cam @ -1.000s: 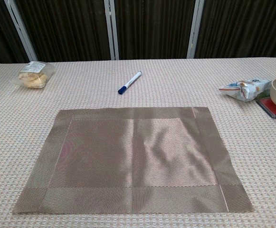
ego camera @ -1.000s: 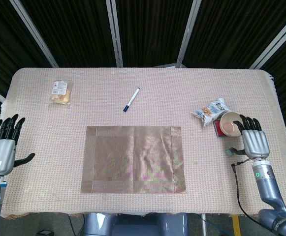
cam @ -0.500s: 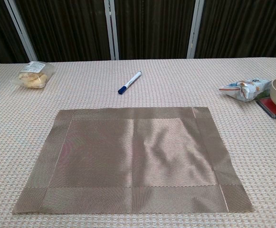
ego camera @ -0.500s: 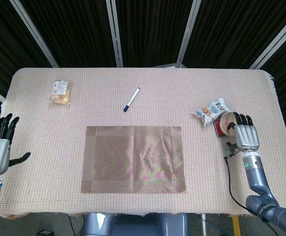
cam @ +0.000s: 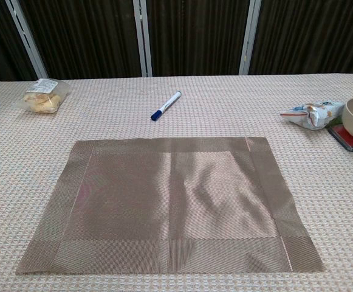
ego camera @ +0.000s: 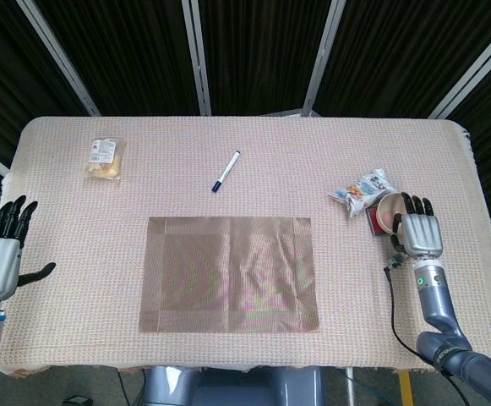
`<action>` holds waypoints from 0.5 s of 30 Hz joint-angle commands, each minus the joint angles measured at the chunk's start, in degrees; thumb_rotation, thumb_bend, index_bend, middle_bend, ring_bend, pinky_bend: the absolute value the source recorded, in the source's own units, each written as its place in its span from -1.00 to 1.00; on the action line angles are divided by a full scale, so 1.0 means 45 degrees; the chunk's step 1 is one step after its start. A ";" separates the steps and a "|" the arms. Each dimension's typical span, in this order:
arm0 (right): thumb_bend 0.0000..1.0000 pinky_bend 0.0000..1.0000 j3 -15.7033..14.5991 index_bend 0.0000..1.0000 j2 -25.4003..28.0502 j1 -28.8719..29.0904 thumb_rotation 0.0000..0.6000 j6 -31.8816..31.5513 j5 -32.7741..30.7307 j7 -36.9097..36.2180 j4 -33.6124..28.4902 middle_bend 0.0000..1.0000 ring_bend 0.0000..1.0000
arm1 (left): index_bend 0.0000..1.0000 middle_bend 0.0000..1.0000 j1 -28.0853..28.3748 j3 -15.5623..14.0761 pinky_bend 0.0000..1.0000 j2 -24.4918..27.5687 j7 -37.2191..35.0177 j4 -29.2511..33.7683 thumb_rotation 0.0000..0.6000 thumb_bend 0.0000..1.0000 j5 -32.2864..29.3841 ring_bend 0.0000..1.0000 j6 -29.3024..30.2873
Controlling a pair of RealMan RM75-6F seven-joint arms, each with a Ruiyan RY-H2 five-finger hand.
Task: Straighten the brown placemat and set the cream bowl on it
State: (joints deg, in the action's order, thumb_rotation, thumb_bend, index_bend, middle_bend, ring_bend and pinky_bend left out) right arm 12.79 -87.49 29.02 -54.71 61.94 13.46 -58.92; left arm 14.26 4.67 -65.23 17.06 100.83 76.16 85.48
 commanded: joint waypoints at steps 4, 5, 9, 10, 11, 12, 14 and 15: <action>-0.18 -1.00 -0.0040 0.31 0.0196 -0.0082 1.00 -0.0297 0.0291 -0.0266 -0.0238 -1.00 -1.00 | -1.00 -1.00 -0.0034 0.0061 -1.00 0.0005 -0.0012 0.0004 1.00 -1.00 0.0023 -1.00 -0.0139; -0.17 -1.00 -0.0047 0.31 0.0261 -0.0108 1.00 -0.0367 0.0345 -0.0302 -0.0338 -1.00 -1.00 | -1.00 -1.00 -0.0040 0.0070 -1.00 0.0007 -0.0015 0.0006 1.00 -1.00 0.0028 -1.00 -0.0159; -0.16 -1.00 -0.0081 0.32 0.0593 -0.0231 1.00 -0.0745 0.0614 -0.0372 -0.0880 -1.00 -1.00 | -1.00 -1.00 -0.0061 0.0108 -1.00 0.0025 -0.0064 0.0031 1.00 -1.00 0.0045 -1.00 -0.0218; -0.16 -1.00 -0.0105 0.32 0.0729 -0.0273 1.00 -0.0893 0.0735 -0.0366 -0.1106 -1.00 -1.00 | -1.00 -1.00 -0.0068 0.0120 -1.00 0.0037 -0.0077 0.0037 1.00 -1.00 0.0055 -1.00 -0.0230; -0.15 -1.00 -0.0141 0.32 0.0878 -0.0317 1.00 -0.1056 0.0879 -0.0340 -0.1351 -1.00 -1.00 | -1.00 -1.00 -0.0077 0.0130 -1.00 0.0048 -0.0095 0.0046 1.00 -1.00 0.0072 -1.00 -0.0238; -0.15 -1.00 -0.0197 0.32 0.1049 -0.0363 1.00 -0.1231 0.1066 -0.0311 -0.1634 -1.00 -1.00 | -1.00 -1.00 -0.0084 0.0140 -1.00 0.0058 -0.0118 0.0055 1.00 -1.00 0.0089 -1.00 -0.0248; -0.15 -1.00 -0.0438 0.32 0.1564 -0.0413 1.00 -0.1765 0.1884 -0.0164 -0.2588 -1.00 -1.00 | -1.00 -1.00 -0.0101 0.0169 -1.00 0.0093 -0.0191 0.0076 1.00 -1.00 0.0138 -1.00 -0.0258; -0.15 -1.00 -0.0668 0.32 0.1883 -0.0417 1.00 -0.2048 0.2497 0.0002 -0.3214 -1.00 -1.00 | -1.00 -1.00 -0.0105 0.0179 -1.00 0.0117 -0.0256 0.0081 1.00 -1.00 0.0153 -1.00 -0.0285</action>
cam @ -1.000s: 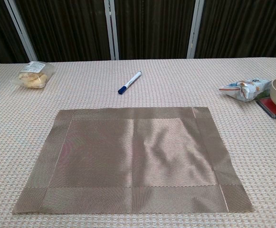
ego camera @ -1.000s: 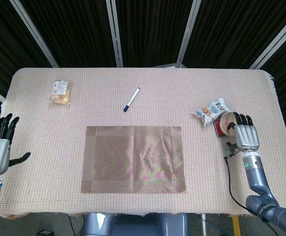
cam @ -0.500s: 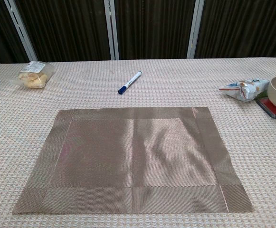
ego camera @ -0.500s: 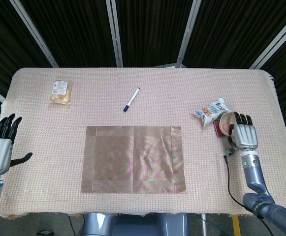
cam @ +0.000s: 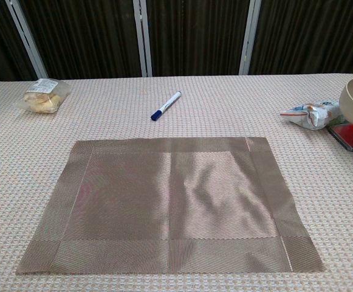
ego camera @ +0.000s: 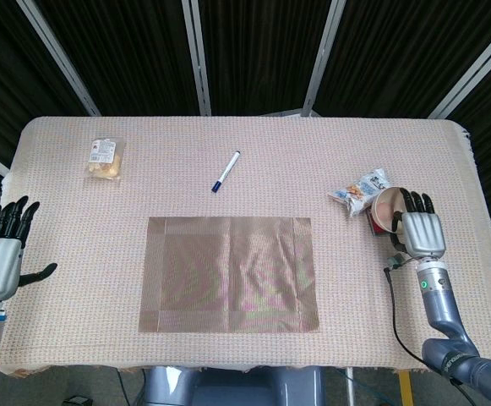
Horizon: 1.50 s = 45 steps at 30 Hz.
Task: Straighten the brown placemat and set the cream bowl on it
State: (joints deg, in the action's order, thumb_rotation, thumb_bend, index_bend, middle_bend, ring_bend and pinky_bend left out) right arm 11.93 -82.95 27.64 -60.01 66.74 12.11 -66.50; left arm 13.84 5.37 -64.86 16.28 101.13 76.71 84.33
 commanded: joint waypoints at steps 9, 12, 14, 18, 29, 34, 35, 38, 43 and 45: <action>-0.15 -1.00 -0.1253 0.33 0.2114 0.0621 1.00 -0.0677 0.3772 0.1473 -0.4564 -1.00 -1.00 | -1.00 -1.00 0.0002 0.0040 -1.00 0.0075 -0.0288 -0.0065 1.00 -1.00 0.0116 -1.00 -0.0300; -0.16 -1.00 -0.1236 0.33 0.2063 0.1120 1.00 -0.0178 0.4040 0.2037 -0.5160 -1.00 -1.00 | -1.00 -1.00 -0.0002 0.0036 -1.00 0.0060 -0.0263 -0.0083 1.00 -1.00 0.0139 -1.00 -0.0357; -0.16 -1.00 -0.1137 0.33 0.1902 0.1479 1.00 0.0226 0.4000 0.2408 -0.5465 -1.00 -1.00 | -1.00 -1.00 -0.0006 0.0039 -1.00 0.0057 -0.0256 -0.0091 1.00 -1.00 0.0120 -1.00 -0.0407; -0.16 -1.00 -0.0737 0.33 0.1272 0.2316 1.00 0.1242 0.3240 0.3381 -0.5982 -1.00 -1.00 | -1.00 -1.00 -0.0039 0.0079 -1.00 0.0063 -0.0273 -0.0115 1.00 -1.00 0.0039 -1.00 -0.0461; -0.14 -1.00 -0.0142 0.35 -0.1572 0.4368 1.00 0.2642 0.0957 0.6318 -0.5363 -1.00 -1.00 | -1.00 -1.00 -0.0071 0.0239 -1.00 0.0234 -0.0676 -0.0295 1.00 -1.00 -0.0326 -1.00 -0.0792; -0.14 -1.00 -0.0482 0.35 -0.2198 0.4683 1.00 0.2648 0.0474 0.7021 -0.5155 -1.00 -1.00 | -1.00 -1.00 -0.0089 0.0283 -1.00 0.0335 -0.0858 -0.0278 1.00 -1.00 -0.0312 -1.00 -0.0836; -0.14 -1.00 -0.0587 0.35 -0.2305 0.4715 1.00 0.2618 0.0382 0.7145 -0.5115 -1.00 -1.00 | -1.00 -1.00 -0.0094 0.0282 -1.00 0.0357 -0.0893 -0.0271 1.00 -1.00 -0.0292 -1.00 -0.0848; -0.14 -1.00 -0.0743 0.35 -0.2414 0.4736 1.00 0.2456 0.0301 0.7324 -0.5111 -1.00 -1.00 | -1.00 -1.00 -0.0098 0.0286 -1.00 0.0395 -0.0955 -0.0259 1.00 -1.00 -0.0278 -1.00 -0.0882; -0.14 -1.00 -0.1033 0.34 -0.2429 0.4701 1.00 0.2192 0.0286 0.7422 -0.5329 -1.00 -1.00 | -1.00 -1.00 -0.0111 0.0311 -1.00 0.0447 -0.1048 -0.0226 1.00 -1.00 -0.0240 -1.00 -0.0892; -0.14 -1.00 -0.1172 0.35 -0.2439 0.4708 1.00 0.2123 0.0296 0.7542 -0.5376 -1.00 -1.00 | -1.00 -1.00 -0.0112 0.0314 -1.00 0.0462 -0.1066 -0.0216 1.00 -1.00 -0.0217 -1.00 -0.0900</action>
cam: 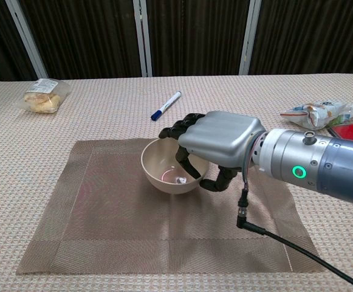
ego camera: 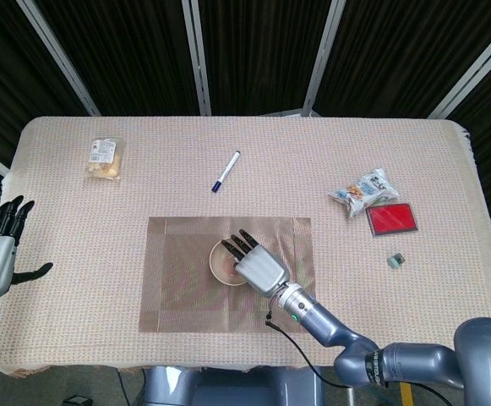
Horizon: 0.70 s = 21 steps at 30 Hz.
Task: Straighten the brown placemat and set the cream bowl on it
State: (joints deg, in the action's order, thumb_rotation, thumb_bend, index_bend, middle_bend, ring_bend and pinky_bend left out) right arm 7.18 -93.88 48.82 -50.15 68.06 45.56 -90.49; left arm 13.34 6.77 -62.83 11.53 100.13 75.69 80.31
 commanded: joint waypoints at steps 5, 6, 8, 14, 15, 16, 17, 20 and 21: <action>-0.14 -1.00 -0.0456 0.35 -0.0090 -0.0053 1.00 -0.0268 -0.0001 0.0315 0.0000 -1.00 -1.00 | -1.00 -1.00 -0.0018 0.0017 -1.00 0.0036 -0.0030 0.0050 1.00 -1.00 0.0070 -1.00 0.0025; -0.16 -1.00 -0.0508 0.32 -0.0077 -0.0068 1.00 -0.0326 0.0011 0.0328 0.0000 -1.00 -1.00 | -1.00 -1.00 -0.0021 0.0017 -1.00 0.0038 -0.0033 0.0057 1.00 -1.00 0.0078 -1.00 0.0022; -0.27 -1.00 -0.0570 0.15 -0.0032 -0.0093 1.00 -0.0402 0.0049 0.0327 -0.0028 -1.00 -1.00 | -1.00 -1.00 -0.0020 0.0018 -1.00 0.0040 -0.0034 0.0062 1.00 -1.00 0.0083 -1.00 0.0011; -1.00 -1.00 -0.0726 -0.75 0.0166 -0.0183 1.00 -0.0532 0.0354 -0.0091 -0.0215 -1.00 -1.00 | -1.00 -1.00 -0.0020 0.0029 -1.00 0.0045 -0.0013 0.0058 1.00 -1.00 0.0075 -1.00 -0.0012; -1.00 -1.00 -0.0753 -0.78 0.0212 -0.0212 1.00 -0.0600 0.0468 -0.0193 -0.0264 -1.00 -1.00 | -1.00 -1.00 -0.0019 0.0033 -1.00 0.0043 -0.0011 0.0057 1.00 -1.00 0.0068 -1.00 -0.0019; -1.00 -1.00 -0.0775 -0.78 0.0249 -0.0238 1.00 -0.0658 0.0550 -0.0251 -0.0299 -1.00 -1.00 | -1.00 -1.00 -0.0018 0.0037 -1.00 0.0043 -0.0003 0.0054 1.00 -1.00 0.0065 -1.00 -0.0020; -1.00 -1.00 -0.0812 -0.79 0.0321 -0.0281 1.00 -0.0740 0.0648 -0.0317 -0.0375 -1.00 -1.00 | -1.00 -1.00 -0.0016 0.0040 -1.00 0.0042 0.0008 0.0053 1.00 -1.00 0.0065 -1.00 -0.0022; -1.00 -1.00 -0.0885 -0.80 0.0617 -0.0427 1.00 -0.1018 0.0888 -0.0449 -0.0723 -1.00 -1.00 | -1.00 -1.00 -0.0031 0.0046 -1.00 0.0048 0.0001 0.0047 1.00 -1.00 0.0078 -1.00 0.0001; -1.00 -1.00 -0.0912 -0.80 0.0737 -0.0479 1.00 -0.1119 0.0981 -0.0482 -0.0849 -1.00 -1.00 | -1.00 -1.00 -0.0040 0.0049 -1.00 0.0051 -0.0004 0.0043 1.00 -1.00 0.0082 -1.00 0.0018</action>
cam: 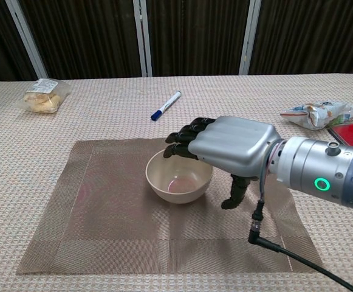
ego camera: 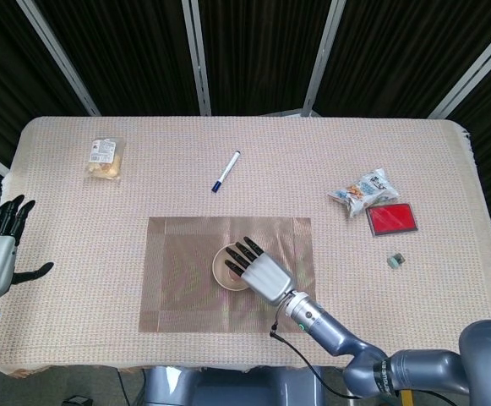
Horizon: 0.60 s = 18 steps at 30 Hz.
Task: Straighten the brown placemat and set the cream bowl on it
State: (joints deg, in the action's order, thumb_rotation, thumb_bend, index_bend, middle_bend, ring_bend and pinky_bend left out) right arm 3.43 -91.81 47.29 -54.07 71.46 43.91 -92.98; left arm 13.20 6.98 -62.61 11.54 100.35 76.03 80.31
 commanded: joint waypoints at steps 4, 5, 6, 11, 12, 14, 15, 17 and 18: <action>-1.00 -1.00 -0.0397 -0.87 0.2193 -0.1211 1.00 -0.2044 0.1246 -0.0771 -0.1645 -1.00 -1.00 | -1.00 -1.00 -0.0207 0.0038 -1.00 -0.0071 0.0318 -0.0254 1.00 -1.00 0.0217 -1.00 0.0620; -1.00 -1.00 -0.0595 -0.89 0.2937 -0.1636 1.00 -0.2638 0.1671 -0.1196 -0.2051 -1.00 -1.00 | -1.00 -1.00 -0.0290 -0.0006 -1.00 -0.0129 0.0318 -0.0278 1.00 -1.00 0.0307 -1.00 0.0766; -1.00 -1.00 -0.0680 -0.94 0.3374 -0.1909 1.00 -0.3007 0.1888 -0.1557 -0.2236 -1.00 -1.00 | -1.00 -1.00 -0.0342 -0.0040 -1.00 -0.0131 0.0263 -0.0276 1.00 -1.00 0.0350 -1.00 0.0816; -1.00 -1.00 -0.0891 -1.00 0.5114 -0.3342 1.00 -0.4820 0.2373 -0.3683 -0.2676 -1.00 -1.00 | -1.00 -1.00 -0.0654 -0.0225 -1.00 -0.0133 0.0183 -0.0405 1.00 -1.00 0.0564 -1.00 0.1169; -1.00 -1.00 -0.0906 -1.00 0.5322 -0.3548 1.00 -0.5068 0.2408 -0.4004 -0.2669 -1.00 -1.00 | -1.00 -1.00 -0.0707 -0.0259 -1.00 -0.0150 0.0169 -0.0448 1.00 -1.00 0.0609 -1.00 0.1235; -1.00 -1.00 -0.0917 -1.00 0.5767 -0.4056 1.00 -0.5694 0.2491 -0.4849 -0.2547 -1.00 -1.00 | -1.00 -1.00 -0.0849 -0.0356 -1.00 -0.0213 0.0137 -0.0594 1.00 -1.00 0.0717 -1.00 0.1401; -1.00 -1.00 -0.0889 -1.00 0.6100 -0.4572 1.00 -0.6343 0.2336 -0.5469 -0.2274 -1.00 -1.00 | -1.00 -1.00 -0.0995 -0.0470 -1.00 -0.0280 0.0134 -0.0767 1.00 -1.00 0.0788 -1.00 0.1540; -1.00 -1.00 -0.0906 -1.00 0.6402 -0.5192 1.00 -0.6995 0.2377 -0.6316 -0.1519 -1.00 -1.00 | -1.00 -1.00 -0.1184 -0.0595 -1.00 -0.0439 0.0025 -0.1104 1.00 -1.00 0.0932 -1.00 0.1744; -1.00 -1.00 -0.0903 -1.00 0.6430 -0.5423 1.00 -0.7191 0.2330 -0.6566 -0.1163 -1.00 -1.00 | -1.00 -1.00 -0.1243 -0.0630 -1.00 -0.0503 -0.0026 -0.1245 1.00 -1.00 0.0977 -1.00 0.1803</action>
State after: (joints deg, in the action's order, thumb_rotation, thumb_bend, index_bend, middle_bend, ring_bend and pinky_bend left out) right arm -0.28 -65.48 27.29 -82.16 81.56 19.14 -102.15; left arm 8.31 4.66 -64.25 11.87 95.83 79.88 87.70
